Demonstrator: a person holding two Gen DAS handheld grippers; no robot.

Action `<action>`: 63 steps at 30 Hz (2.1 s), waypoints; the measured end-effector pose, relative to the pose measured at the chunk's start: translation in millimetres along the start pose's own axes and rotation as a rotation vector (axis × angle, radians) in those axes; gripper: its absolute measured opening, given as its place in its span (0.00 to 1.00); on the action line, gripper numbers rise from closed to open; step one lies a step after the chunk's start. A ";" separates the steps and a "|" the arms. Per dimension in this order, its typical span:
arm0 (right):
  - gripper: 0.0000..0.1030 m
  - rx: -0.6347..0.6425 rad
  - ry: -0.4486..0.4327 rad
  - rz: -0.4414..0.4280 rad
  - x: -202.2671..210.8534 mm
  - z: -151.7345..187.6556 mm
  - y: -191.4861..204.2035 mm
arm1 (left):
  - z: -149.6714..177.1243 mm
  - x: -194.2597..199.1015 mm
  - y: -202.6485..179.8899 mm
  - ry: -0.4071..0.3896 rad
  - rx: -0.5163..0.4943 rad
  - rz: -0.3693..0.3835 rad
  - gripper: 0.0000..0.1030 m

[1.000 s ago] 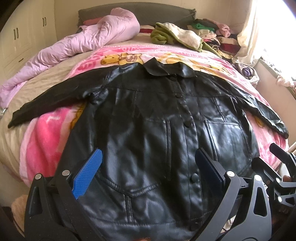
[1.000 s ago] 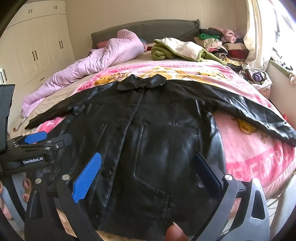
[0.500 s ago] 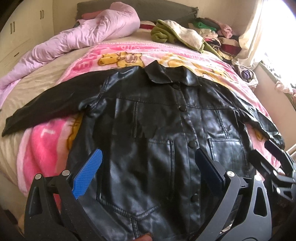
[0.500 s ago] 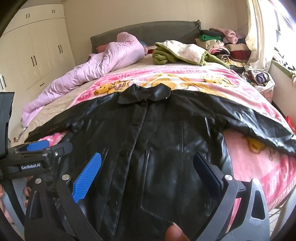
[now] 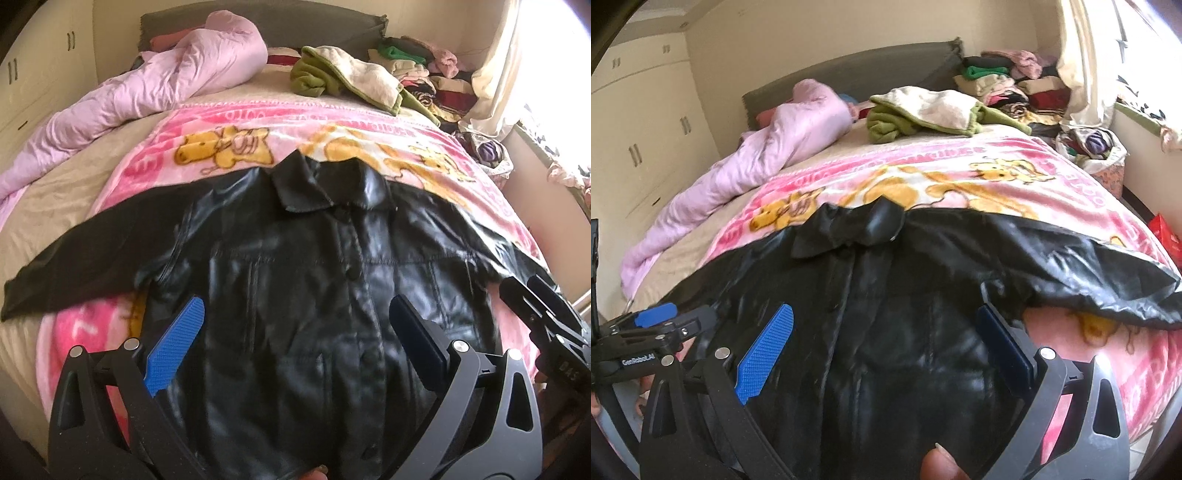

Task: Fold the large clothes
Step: 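Move the right gripper to the jacket sleeve cuff and close on it, then lift the gripped sleeve up off the blanket with the right gripper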

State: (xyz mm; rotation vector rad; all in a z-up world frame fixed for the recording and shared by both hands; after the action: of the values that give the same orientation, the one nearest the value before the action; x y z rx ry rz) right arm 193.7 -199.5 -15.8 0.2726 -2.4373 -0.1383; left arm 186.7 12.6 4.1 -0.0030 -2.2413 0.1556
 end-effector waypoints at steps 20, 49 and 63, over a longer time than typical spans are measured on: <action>0.96 -0.286 -0.062 0.128 -18.2 -27.4 -123.7 | -55.4 -57.6 -83.1 0.012 -0.111 0.124 0.91; 0.96 -1.000 -0.100 0.491 1.6 75.8 -378.3 | -28.7 -184.9 -136.9 0.151 -0.111 0.123 0.91; 0.12 -0.981 -0.335 0.388 28.4 29.2 -417.7 | -49.4 -156.9 -120.2 0.128 -0.085 0.147 0.91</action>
State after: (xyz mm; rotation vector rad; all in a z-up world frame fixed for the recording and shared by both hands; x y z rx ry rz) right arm 220.4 -611.5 -91.5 -0.6950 -2.3617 -1.2197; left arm 329.5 -110.0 -73.8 -0.2186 -2.1174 0.1359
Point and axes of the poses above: each gripper's, at about its wrist camera, not at the fingertips, and x roughly against the way its jaws point, y to its left, z to its underside, the point moved 7 cm from there along -x, roughly the way its jaws point, and after that the axes turned 1 degree about x, right-handed, at the moved point
